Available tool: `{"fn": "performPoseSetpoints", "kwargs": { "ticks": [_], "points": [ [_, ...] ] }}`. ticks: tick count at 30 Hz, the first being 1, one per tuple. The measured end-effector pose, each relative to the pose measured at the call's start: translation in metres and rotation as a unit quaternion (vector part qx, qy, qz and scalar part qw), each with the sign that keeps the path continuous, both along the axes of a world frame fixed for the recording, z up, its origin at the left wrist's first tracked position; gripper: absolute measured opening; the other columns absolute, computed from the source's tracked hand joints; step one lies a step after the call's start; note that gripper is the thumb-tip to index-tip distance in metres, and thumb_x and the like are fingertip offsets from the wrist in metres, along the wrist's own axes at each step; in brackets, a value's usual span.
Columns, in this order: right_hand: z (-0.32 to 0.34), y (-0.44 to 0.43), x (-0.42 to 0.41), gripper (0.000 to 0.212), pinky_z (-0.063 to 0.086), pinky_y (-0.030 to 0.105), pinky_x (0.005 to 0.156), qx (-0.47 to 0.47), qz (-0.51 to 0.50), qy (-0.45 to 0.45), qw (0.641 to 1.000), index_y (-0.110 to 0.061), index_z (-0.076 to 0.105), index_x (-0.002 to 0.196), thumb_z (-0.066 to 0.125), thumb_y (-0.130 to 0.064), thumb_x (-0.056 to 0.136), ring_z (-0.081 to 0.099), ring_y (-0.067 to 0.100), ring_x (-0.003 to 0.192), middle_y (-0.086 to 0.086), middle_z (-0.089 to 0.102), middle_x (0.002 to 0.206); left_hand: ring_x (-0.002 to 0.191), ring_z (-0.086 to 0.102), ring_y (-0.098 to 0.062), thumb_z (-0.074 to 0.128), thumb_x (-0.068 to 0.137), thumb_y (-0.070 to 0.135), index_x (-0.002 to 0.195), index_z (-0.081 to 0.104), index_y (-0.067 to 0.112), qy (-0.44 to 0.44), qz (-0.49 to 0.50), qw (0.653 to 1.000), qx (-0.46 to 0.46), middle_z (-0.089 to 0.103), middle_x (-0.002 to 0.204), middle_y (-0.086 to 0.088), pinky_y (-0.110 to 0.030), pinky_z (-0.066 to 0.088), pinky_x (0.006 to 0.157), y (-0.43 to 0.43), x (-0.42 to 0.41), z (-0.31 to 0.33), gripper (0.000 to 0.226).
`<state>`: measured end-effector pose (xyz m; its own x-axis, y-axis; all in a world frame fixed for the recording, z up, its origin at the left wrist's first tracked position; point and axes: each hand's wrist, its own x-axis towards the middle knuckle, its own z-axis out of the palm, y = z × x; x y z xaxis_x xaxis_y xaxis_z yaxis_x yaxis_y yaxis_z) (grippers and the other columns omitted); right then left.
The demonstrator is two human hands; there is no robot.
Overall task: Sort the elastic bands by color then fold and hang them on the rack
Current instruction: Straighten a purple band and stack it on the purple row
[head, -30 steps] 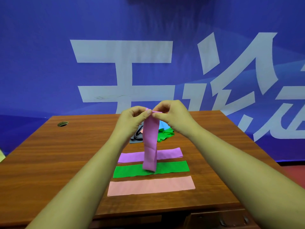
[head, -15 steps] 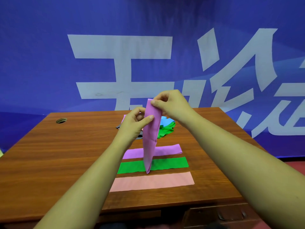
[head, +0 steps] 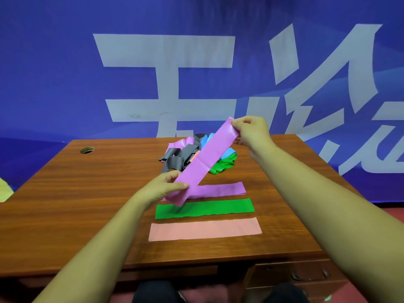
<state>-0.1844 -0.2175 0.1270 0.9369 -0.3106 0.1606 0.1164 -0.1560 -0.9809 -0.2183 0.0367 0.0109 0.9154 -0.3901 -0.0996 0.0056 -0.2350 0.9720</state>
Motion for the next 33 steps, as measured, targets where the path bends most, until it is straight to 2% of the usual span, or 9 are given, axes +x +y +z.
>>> {"fn": "performPoseSetpoints", "kwargs": {
  "ticks": [3,6,8,11,14,18,23,27,33],
  "points": [
    [-0.008,-0.006,0.001,0.017,0.055,0.024,0.048,0.023,-0.027,0.007,0.999,0.003,0.066,0.088,0.058,-0.011,0.094,0.06,0.021,0.069,0.014,0.059,0.08,0.082,0.065,-0.013,0.077,0.074,0.028,0.101,0.063,0.01,0.025,-0.021,0.999,-0.001,0.071,0.093,-0.006,-0.025,0.052,0.071,0.012,0.002,-0.007,0.035],
    [-0.024,-0.017,0.007,0.015,0.059,0.046,0.07,0.055,-0.07,0.02,0.996,-0.003,0.062,0.077,0.06,-0.011,0.091,0.055,0.025,0.071,0.013,0.056,0.077,0.071,0.064,-0.012,0.07,0.087,0.01,0.093,0.063,0.009,0.039,0.009,0.999,0.009,0.069,0.083,-0.003,-0.02,0.05,0.062,0.023,0.003,-0.015,0.01],
    [-0.039,-0.024,0.009,0.025,0.057,0.051,0.075,0.054,-0.083,0.044,0.994,-0.006,0.059,0.065,0.064,-0.013,0.088,0.057,0.027,0.071,0.014,0.058,0.076,0.065,0.061,-0.01,0.06,0.094,0.005,0.091,0.061,0.007,0.058,0.058,0.996,-0.018,0.066,0.077,-0.003,-0.019,0.05,0.059,0.029,0.005,-0.022,0.004],
    [-0.061,-0.031,0.011,0.025,0.057,0.051,0.074,0.063,-0.09,0.075,0.991,-0.011,0.06,0.065,0.062,-0.009,0.09,0.06,0.028,0.067,0.018,0.061,0.08,0.065,0.055,-0.013,0.052,0.096,0.005,0.089,0.061,0.013,0.103,0.14,0.981,-0.089,0.061,0.08,-0.009,-0.019,0.051,0.053,0.035,0.007,-0.028,0.014],
    [-0.084,-0.036,0.009,0.021,0.058,0.033,0.058,0.09,-0.086,0.109,0.986,-0.011,0.058,0.073,0.059,-0.006,0.093,0.06,0.018,0.064,0.012,0.062,0.079,0.064,0.056,-0.013,0.053,0.097,0.006,0.095,0.064,0.014,0.095,0.209,0.967,-0.107,0.062,0.086,-0.009,-0.019,0.05,0.051,0.037,0.01,-0.033,0.014],
    [-0.118,-0.045,0.006,0.007,0.044,0.019,0.035,0.048,-0.069,0.173,0.981,-0.005,0.065,0.084,0.063,-0.006,0.09,0.055,0.015,0.049,0.012,0.062,0.073,0.048,0.045,-0.012,0.06,0.093,0.006,0.105,0.058,0.011,0.006,0.283,0.959,-0.007,0.059,0.072,-0.009,-0.018,0.04,0.043,0.034,0.014,-0.033,0.014],
    [-0.147,-0.055,0.008,0.014,0.047,0.033,0.06,-0.053,-0.087,0.208,0.973,-0.011,0.067,0.072,0.073,-0.013,0.084,0.057,0.022,0.07,0.01,0.068,0.081,0.062,0.05,-0.018,0.062,0.091,0.009,0.087,0.058,0.019,-0.073,0.265,0.954,0.123,0.058,0.073,-0.008,-0.027,0.039,0.055,0.035,0.028,-0.045,0.011],
    [-0.165,-0.055,0.013,0.013,0.053,0.039,0.079,-0.138,-0.09,0.203,0.965,-0.015,0.068,0.071,0.076,-0.017,0.082,0.064,0.021,0.084,0.003,0.069,0.081,0.075,0.055,-0.018,0.06,0.091,0.012,0.092,0.065,0.019,-0.074,0.244,0.946,0.201,0.065,0.087,-0.009,-0.031,0.041,0.066,0.036,0.04,-0.056,0.008],
    [-0.18,-0.052,0.017,0.011,0.048,0.031,0.064,-0.236,-0.083,0.196,0.948,-0.014,0.066,0.085,0.072,-0.023,0.087,0.061,0.017,0.084,0.001,0.065,0.087,0.074,0.055,-0.017,0.061,0.089,0.01,0.103,0.064,0.023,-0.07,0.212,0.943,0.245,0.061,0.084,-0.003,-0.026,0.043,0.062,0.035,0.044,-0.071,0.02]
  ]
}}
